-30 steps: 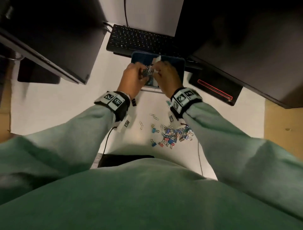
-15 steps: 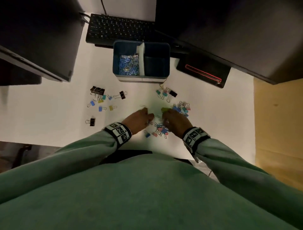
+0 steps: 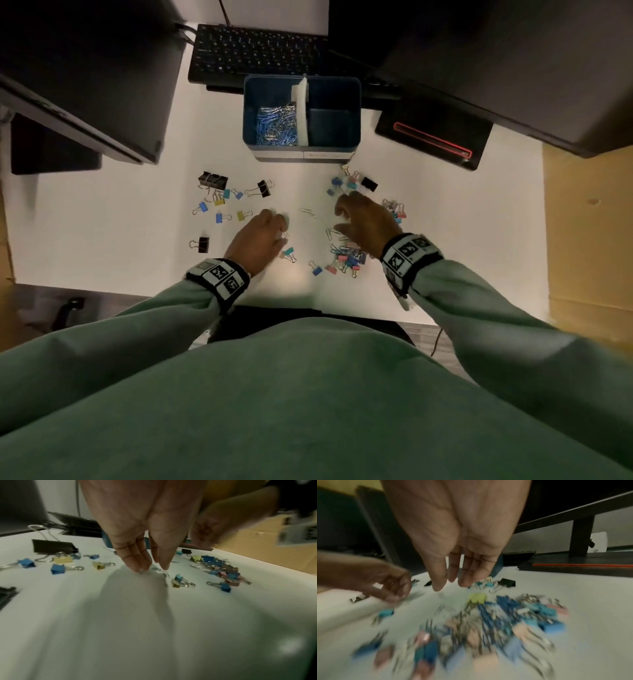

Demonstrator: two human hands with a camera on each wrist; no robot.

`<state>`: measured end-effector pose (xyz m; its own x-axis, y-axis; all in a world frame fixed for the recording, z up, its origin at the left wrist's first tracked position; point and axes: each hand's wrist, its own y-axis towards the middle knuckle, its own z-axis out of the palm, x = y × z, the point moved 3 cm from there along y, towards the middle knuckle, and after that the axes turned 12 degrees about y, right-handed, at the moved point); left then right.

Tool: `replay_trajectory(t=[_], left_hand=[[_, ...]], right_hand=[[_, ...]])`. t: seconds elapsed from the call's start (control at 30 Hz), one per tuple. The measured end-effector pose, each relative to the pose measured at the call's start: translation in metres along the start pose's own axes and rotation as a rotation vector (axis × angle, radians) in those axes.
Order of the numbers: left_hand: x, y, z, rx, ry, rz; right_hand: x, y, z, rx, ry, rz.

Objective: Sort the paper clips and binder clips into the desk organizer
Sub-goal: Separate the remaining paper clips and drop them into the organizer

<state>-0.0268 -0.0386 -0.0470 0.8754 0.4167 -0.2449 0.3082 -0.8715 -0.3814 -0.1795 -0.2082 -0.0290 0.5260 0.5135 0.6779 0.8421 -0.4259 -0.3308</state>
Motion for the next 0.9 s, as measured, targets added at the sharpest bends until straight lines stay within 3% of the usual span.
replay_trajectory(t=[0.1,0.3,0.4,0.53,0.63,0.8,0.9], left_hand=[[0.007,0.011,0.003,-0.013,-0.037,-0.069],[-0.03,0.04,-0.001,-0.003,-0.039,-0.01],[-0.068,0.036,0.004,0.011,-0.009,0.156],[-0.098,0.027,0.028,0.128,0.122,0.436],[-0.09,0.026,0.036,0.118,0.137,0.499],[-0.063,0.008,0.022,0.045,0.075,0.517],[-0.044,0.004,0.014,-0.025,0.069,0.438]], right_hand=[[-0.019,-0.03,0.014,0.141,-0.098,-0.011],[-0.041,-0.043,0.018,0.004,0.004,0.109],[-0.045,-0.048,0.007,-0.063,-0.005,0.133],[-0.044,-0.056,0.002,-0.117,-0.025,0.108],[-0.048,-0.063,0.007,-0.11,-0.05,0.054],[-0.058,-0.068,0.006,-0.08,-0.111,0.156],[-0.046,-0.064,0.004,-0.09,-0.125,0.137]])
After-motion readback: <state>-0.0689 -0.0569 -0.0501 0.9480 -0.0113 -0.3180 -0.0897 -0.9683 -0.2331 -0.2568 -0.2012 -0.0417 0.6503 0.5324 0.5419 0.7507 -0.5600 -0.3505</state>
